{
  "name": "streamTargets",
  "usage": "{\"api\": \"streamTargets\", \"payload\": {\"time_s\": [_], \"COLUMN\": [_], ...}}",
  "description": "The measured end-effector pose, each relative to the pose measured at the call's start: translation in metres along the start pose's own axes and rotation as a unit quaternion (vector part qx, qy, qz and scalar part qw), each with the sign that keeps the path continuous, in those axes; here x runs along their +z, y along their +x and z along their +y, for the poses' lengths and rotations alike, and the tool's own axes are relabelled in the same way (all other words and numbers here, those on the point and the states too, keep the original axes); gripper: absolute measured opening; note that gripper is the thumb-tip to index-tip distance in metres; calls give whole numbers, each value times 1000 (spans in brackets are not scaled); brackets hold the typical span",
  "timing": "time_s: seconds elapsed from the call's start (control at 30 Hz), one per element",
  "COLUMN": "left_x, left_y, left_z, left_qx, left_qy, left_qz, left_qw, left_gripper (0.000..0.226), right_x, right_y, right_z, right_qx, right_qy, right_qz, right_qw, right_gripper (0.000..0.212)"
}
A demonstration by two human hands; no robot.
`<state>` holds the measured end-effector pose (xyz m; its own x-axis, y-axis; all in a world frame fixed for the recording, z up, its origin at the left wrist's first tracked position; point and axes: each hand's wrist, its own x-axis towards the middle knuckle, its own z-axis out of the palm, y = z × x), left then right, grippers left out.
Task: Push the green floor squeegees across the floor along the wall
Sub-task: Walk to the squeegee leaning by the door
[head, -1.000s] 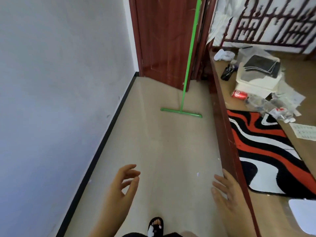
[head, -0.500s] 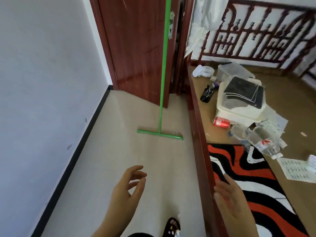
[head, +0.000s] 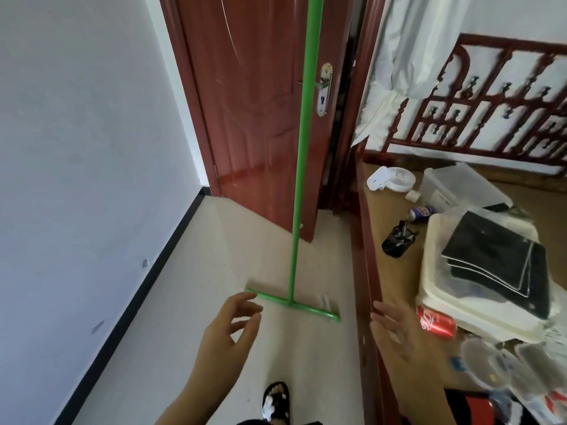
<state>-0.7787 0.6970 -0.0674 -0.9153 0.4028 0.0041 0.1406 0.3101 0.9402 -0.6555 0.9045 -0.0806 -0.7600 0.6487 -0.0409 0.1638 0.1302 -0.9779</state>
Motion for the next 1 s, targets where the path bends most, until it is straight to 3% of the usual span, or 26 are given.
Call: {"api": "streamTargets", "payload": {"time_s": [0.33,0.47,0.53,0.73,1.0], "left_x": [52,91,105,116,49], "left_y": [234,318,348,391,412], "left_z": [66,75,78,74,53], "left_qx": [66,23,7,-31,-83], "left_qy": [74,80,76,114,141], "left_qz": [6,40,43,58,160], "left_qw": [995,996,996,991,974], "left_gripper": [27,53,52,20,27], "right_x": [41,67,80,105,192], "right_y": [247,349,386,432,450], "right_z": [-79,-110,-125,-145,-167], "right_qx": [-107,-144,-169,-213,-252], "right_qy": [-10,-66,-102,-114,-80], "right_qz": [-121,-184,-230,-344,-433], "right_qw": [987,970,953,907,862], "right_gripper": [42,54,58,25,5]}}
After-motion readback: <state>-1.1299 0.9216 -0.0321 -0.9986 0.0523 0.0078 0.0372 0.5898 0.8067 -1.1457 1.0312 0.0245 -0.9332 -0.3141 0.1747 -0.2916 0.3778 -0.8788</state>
